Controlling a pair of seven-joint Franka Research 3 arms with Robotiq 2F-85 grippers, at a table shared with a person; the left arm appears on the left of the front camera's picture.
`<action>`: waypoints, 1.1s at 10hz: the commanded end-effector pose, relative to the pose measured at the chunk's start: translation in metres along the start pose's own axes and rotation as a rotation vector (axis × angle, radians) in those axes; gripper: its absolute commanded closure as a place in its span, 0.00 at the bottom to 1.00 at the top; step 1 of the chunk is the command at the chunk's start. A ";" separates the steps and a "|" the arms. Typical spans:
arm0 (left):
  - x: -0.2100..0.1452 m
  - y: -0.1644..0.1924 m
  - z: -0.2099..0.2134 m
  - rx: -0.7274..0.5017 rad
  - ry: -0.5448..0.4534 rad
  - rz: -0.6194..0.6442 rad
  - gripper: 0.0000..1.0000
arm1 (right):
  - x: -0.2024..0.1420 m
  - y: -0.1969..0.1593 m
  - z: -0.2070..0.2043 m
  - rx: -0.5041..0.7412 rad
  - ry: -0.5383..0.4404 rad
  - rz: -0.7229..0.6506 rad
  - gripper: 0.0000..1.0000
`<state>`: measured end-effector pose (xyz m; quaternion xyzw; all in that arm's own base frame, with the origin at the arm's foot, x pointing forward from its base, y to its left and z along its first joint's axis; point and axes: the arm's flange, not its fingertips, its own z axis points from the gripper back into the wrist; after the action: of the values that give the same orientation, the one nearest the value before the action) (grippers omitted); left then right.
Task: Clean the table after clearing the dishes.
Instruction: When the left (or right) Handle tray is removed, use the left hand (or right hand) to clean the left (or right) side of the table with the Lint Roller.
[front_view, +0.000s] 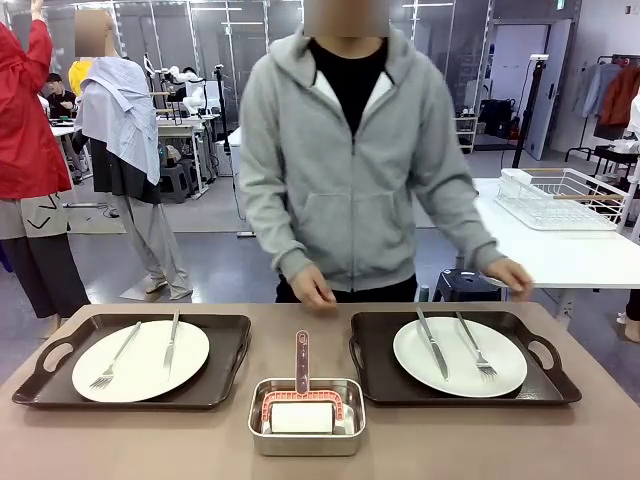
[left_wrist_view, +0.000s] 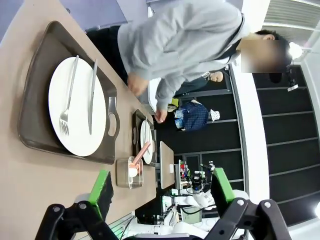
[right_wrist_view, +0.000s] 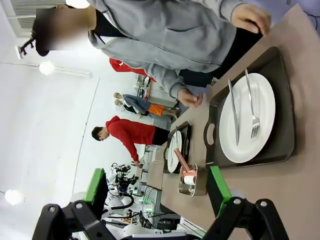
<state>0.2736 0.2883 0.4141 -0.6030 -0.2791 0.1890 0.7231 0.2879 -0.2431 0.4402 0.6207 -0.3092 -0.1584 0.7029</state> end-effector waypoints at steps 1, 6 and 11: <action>-0.001 0.001 0.006 -0.013 0.014 -0.015 0.00 | 0.000 0.001 0.003 0.015 -0.001 0.010 0.00; -0.001 0.001 0.006 -0.013 0.014 -0.015 0.00 | 0.000 0.001 0.003 0.015 -0.001 0.010 0.00; -0.001 0.001 0.006 -0.013 0.014 -0.015 0.00 | 0.000 0.001 0.003 0.015 -0.001 0.010 0.00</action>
<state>0.2736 0.2880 0.4143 -0.6038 -0.2789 0.1880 0.7227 0.2879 -0.2431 0.4402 0.6207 -0.3091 -0.1585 0.7029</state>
